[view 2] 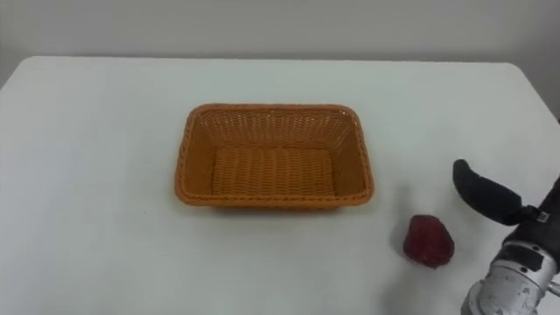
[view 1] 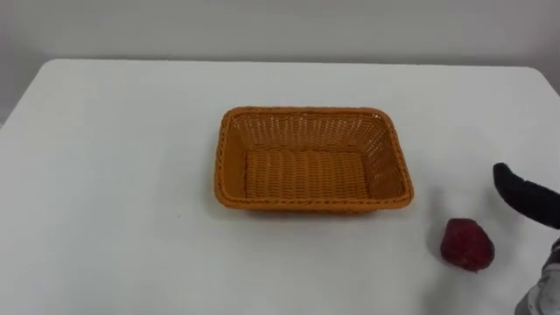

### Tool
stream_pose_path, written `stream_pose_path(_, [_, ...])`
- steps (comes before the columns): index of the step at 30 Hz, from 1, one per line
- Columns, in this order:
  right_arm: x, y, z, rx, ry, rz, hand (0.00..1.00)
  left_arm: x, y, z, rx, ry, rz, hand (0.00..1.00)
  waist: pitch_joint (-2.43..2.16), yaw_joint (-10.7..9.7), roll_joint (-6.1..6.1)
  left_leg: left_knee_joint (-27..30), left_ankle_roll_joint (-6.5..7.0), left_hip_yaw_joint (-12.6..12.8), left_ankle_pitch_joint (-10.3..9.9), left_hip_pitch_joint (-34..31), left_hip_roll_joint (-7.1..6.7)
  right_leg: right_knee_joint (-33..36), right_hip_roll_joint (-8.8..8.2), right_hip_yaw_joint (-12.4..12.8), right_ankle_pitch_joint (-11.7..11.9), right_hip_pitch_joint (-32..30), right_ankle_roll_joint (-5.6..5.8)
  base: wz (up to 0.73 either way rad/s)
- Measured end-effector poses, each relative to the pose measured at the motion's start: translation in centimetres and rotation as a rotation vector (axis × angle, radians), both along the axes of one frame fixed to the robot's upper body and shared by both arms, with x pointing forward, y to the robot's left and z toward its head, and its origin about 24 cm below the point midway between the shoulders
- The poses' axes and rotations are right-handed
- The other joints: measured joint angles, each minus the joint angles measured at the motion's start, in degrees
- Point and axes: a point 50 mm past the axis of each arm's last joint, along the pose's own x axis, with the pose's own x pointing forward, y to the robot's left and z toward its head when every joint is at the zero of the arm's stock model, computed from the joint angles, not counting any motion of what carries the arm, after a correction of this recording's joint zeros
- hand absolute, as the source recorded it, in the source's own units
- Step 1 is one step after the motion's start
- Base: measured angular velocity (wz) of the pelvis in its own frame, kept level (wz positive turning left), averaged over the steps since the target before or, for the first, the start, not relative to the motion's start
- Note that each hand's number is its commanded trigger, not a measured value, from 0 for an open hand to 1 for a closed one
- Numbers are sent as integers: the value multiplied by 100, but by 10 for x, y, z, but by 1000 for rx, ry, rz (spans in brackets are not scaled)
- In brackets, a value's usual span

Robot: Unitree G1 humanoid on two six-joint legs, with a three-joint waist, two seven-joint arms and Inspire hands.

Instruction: Pick and place apple

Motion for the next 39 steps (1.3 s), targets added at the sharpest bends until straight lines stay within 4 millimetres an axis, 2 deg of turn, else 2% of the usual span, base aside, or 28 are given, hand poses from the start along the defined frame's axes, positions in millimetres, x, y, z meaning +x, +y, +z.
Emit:
stream_pose_path(3, [0, 6, -10, -1, 49, 41, 0, 1, 1, 0, -2, 4, -21, 0, 1, 5, 6, 3, 0, -6, 0, 60, 0, -1, 2, -3, 0, 55, 0, 0])
stream_pose_path(4, [0, 7, -14, 3, 70, 46, 0, 0, 1, 0, -5, 7, -21, 0, 16, 27, 34, 0, 0, -5, 0, 80, 0, 0, 1, -3, 0, 82, 0, 0])
stream_pose_path(7, [-4, 8, -25, -16, 131, 63, 0, -1, 0, 0, -10, 14, -25, 0, 10, 18, 66, 6, 0, -1, 0, 87, 0, 1, 2, -1, 0, 92, 0, 0])
stream_pose_path(11, [-10, 10, -34, -8, 180, 86, 0, -2, -3, -1, -18, 27, -44, 0, -46, 3, 151, 1, 0, 3, 0, 86, 2, 19, 1, -1, 1, 90, 0, 0])
stream_pose_path(15, [-11, 16, -37, -27, 208, 142, 0, 0, -3, -1, -18, 25, -49, 0, -60, -18, 172, 10, 0, 14, 0, 102, 12, 29, 7, 4, 3, 103, -3, 0])
stream_pose_path(27, [-12, 25, -42, -47, 258, 240, 0, 5, -5, -2, -24, 17, -67, 0, -46, -9, 51, -4, -1, 42, 0, 109, 20, 24, 14, 18, 8, 101, -9, 0])
stream_pose_path(30, [-12, 28, -43, -43, 264, 261, 0, 6, -6, -3, -27, 19, -80, 0, -18, -9, 25, -24, -2, 72, 0, 107, 25, 19, 18, 48, 8, 83, -10, -5])
stream_pose_path(34, [-16, 32, -51, -46, 302, 287, 0, 9, -7, -3, -27, 15, -87, 0, -9, -25, 33, -52, -2, 75, -1, 132, 28, 2, 19, 46, 17, 92, -9, 0])
stream_pose_path(39, [-20, 37, -52, -64, 296, 315, 0, 11, -8, -3, -27, 14, -111, 0, -19, -55, 48, -115, -4, 111, -3, 159, 40, 4, 33, 86, 17, 78, -9, -4])
